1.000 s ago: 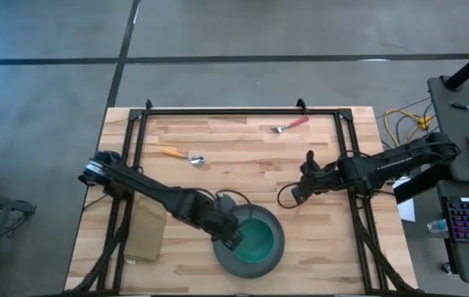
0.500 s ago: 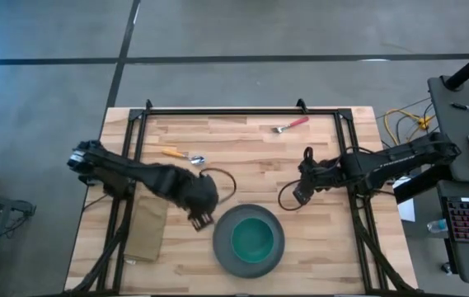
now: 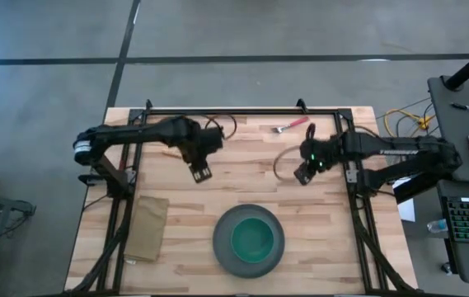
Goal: Set table place
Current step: Put the fork to the right side of the plate
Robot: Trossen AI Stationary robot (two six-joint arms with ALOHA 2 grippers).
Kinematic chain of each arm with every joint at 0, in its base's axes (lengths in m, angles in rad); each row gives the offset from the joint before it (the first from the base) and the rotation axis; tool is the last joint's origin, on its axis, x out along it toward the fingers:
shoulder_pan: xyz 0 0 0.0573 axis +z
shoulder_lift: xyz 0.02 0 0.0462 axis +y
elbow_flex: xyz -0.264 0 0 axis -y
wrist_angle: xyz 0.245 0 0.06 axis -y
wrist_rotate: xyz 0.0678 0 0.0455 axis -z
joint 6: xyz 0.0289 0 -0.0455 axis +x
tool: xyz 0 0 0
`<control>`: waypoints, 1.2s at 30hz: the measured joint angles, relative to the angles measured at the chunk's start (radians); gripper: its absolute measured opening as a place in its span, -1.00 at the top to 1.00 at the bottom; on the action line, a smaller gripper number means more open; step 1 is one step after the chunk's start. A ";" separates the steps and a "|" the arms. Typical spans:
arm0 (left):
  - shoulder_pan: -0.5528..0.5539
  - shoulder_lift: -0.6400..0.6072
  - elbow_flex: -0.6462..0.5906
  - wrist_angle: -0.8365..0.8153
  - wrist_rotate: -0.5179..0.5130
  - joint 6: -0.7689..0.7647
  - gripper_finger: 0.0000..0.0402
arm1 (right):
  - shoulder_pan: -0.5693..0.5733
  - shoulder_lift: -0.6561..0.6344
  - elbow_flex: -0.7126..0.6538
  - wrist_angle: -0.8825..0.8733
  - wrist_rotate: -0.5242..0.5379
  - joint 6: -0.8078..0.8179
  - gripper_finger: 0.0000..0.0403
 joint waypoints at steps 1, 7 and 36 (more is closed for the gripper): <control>0.018 -0.003 0.001 0.003 0.001 0.037 0.46 | -0.040 0.001 0.004 0.005 -0.007 -0.032 0.21; 0.110 -0.019 0.003 0.016 0.002 0.124 0.46 | -0.281 0.013 0.063 0.022 -0.036 -0.249 0.26; 0.231 -0.042 -0.003 0.075 0.016 0.318 0.46 | -0.520 0.775 0.493 -0.117 0.107 -1.272 0.36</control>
